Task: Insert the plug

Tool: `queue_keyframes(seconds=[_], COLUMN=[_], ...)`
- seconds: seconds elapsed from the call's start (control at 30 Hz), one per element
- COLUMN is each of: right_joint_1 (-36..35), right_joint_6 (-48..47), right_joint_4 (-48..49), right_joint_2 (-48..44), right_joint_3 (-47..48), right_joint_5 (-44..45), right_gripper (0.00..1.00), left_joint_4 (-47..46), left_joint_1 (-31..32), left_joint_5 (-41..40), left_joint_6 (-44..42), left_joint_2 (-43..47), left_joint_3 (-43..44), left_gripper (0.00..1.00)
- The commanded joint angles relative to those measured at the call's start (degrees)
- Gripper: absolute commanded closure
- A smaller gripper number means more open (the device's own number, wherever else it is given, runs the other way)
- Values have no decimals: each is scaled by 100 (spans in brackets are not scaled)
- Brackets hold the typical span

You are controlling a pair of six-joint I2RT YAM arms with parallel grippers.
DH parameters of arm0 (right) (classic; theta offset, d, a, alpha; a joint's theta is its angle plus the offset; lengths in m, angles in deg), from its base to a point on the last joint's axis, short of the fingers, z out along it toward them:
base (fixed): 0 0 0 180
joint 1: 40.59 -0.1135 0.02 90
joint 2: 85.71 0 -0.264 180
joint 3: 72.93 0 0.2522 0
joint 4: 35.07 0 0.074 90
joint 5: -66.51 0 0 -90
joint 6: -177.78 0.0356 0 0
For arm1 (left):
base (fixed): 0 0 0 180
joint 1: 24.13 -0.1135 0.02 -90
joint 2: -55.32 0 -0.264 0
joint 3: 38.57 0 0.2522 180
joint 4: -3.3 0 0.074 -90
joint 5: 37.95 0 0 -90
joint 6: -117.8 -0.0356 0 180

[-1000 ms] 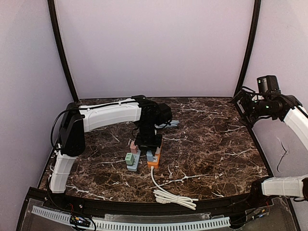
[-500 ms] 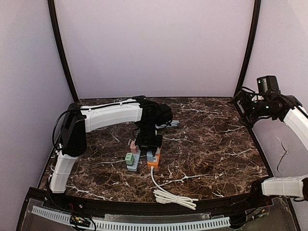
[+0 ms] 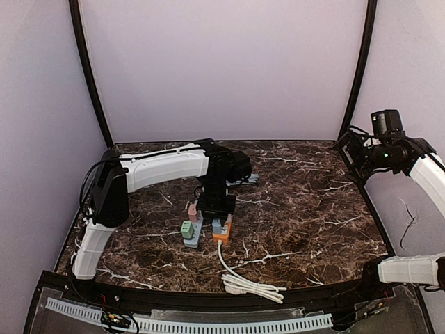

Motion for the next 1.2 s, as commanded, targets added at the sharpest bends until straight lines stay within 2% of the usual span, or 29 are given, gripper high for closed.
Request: queue_keyframes(seconds=[0.0, 0.37, 0.5, 0.7, 0.83, 1.03, 1.1, 1.17], right_joint_1=[38, 40, 38, 38, 38, 38, 39, 40], right_joint_6=[-76, -58, -27, 48, 106, 216, 251, 284], right_joint_4=[96, 36, 17, -29, -57, -86, -86, -91], right_joint_2=[4, -77, -142, -223, -270, -351, -389, -420], right_joint_3=[-88, -41, -31, 3, 62, 85, 51, 19], right_joint_5=[49, 191, 255, 310, 360, 402, 427, 463], right_gripper=[1, 1, 1, 1, 1, 1, 1, 1], left_joint_4=[280, 361, 376, 359, 399, 395, 362, 294], left_joint_1=[22, 30, 28, 28, 26, 33, 29, 32], left_joint_5=[-156, -253, -280, -280, -544, -538, -487, -413], left_joint_6=[71, -22, -42, -215, -269, -330, -357, -418], left_joint_2=[-479, -470, -381, -215, 28, 305, 401, 491], left_joint_3=[89, 295, 305, 324, 323, 334, 332, 332], left_gripper=[99, 98, 83, 46, 31, 18, 5, 2])
